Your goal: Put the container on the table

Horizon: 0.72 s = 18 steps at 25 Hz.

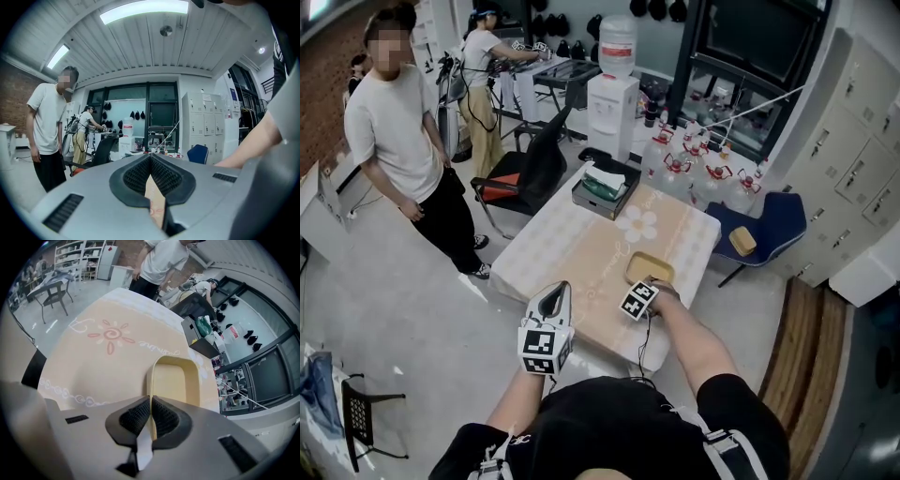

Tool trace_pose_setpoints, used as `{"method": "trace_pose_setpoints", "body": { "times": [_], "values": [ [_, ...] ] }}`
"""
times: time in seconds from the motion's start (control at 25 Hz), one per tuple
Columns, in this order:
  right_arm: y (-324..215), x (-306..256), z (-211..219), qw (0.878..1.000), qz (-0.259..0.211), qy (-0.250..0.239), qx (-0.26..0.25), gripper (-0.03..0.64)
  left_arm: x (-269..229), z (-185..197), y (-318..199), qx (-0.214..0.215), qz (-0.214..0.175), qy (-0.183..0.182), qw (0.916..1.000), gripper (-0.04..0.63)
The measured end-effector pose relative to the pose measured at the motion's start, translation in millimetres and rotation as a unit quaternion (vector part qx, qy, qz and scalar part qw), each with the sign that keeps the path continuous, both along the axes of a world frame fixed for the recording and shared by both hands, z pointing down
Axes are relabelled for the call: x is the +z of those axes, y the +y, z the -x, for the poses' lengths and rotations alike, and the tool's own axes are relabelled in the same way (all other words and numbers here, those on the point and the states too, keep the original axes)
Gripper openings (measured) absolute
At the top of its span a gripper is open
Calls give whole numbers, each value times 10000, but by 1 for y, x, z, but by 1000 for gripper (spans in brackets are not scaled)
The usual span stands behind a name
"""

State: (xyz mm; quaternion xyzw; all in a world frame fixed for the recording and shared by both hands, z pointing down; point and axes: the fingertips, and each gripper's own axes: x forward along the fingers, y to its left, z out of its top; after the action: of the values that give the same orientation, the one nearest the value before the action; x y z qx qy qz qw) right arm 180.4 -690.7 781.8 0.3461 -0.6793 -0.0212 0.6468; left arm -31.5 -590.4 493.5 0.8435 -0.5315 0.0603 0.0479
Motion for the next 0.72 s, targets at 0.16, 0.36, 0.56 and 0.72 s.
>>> {"method": "trace_pose_setpoints", "body": {
  "times": [0.16, 0.36, 0.56, 0.72],
  "values": [
    [1, 5, 5, 9998, 33, 192, -78, 31, 0, 5, -1, -19, 2, 22, 10000, 12],
    [-3, 5, 8, 9998, 68, 207, -37, 51, -2, 8, -5, -32, -33, 39, 10000, 12],
    [-2, -5, 17, 9999, 18, -116, 124, 130, -1, 15, -1, -16, -27, 81, 10000, 12],
    [-1, -29, 21, 9960, -177, -799, 365, 141, 0, 14, 1, 15, -59, 97, 9999, 12]
  ]
}}
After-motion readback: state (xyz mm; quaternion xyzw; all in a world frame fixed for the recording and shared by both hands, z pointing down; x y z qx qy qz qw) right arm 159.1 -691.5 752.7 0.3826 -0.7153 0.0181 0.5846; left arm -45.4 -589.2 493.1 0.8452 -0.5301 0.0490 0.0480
